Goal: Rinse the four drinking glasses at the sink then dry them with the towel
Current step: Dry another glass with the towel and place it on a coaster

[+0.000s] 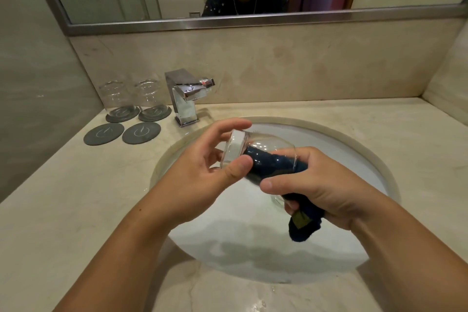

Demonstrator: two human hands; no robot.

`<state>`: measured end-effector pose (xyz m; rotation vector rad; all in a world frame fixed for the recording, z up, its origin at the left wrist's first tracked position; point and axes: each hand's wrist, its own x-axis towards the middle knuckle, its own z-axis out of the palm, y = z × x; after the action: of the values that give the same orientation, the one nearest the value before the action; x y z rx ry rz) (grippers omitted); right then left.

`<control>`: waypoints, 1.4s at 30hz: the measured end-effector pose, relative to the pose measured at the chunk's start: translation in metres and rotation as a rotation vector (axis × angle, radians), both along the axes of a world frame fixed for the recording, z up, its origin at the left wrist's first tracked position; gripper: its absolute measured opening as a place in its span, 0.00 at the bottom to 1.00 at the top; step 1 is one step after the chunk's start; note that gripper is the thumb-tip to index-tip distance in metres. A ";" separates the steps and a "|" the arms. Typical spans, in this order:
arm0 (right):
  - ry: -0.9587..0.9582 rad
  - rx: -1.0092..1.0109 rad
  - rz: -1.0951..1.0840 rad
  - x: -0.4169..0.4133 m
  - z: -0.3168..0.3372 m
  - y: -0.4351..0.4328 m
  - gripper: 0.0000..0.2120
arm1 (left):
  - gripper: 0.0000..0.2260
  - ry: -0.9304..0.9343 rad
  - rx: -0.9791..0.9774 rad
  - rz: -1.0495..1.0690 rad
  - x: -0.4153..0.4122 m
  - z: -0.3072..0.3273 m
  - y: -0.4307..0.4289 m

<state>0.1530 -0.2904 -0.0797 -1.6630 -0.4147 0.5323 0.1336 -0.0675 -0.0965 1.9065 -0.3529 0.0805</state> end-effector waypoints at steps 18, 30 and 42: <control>0.126 0.024 0.029 0.003 -0.004 -0.005 0.21 | 0.24 0.003 0.024 -0.090 0.002 -0.003 0.005; -0.160 -0.127 -0.086 -0.001 -0.006 0.005 0.10 | 0.27 0.167 -0.126 0.151 0.004 -0.002 -0.006; 0.039 -0.068 -0.001 0.005 -0.006 -0.003 0.19 | 0.22 0.023 0.042 -0.066 0.002 -0.004 0.006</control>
<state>0.1577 -0.2933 -0.0862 -1.7149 -0.3707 0.5827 0.1355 -0.0620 -0.1008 1.9337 -0.4041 0.0080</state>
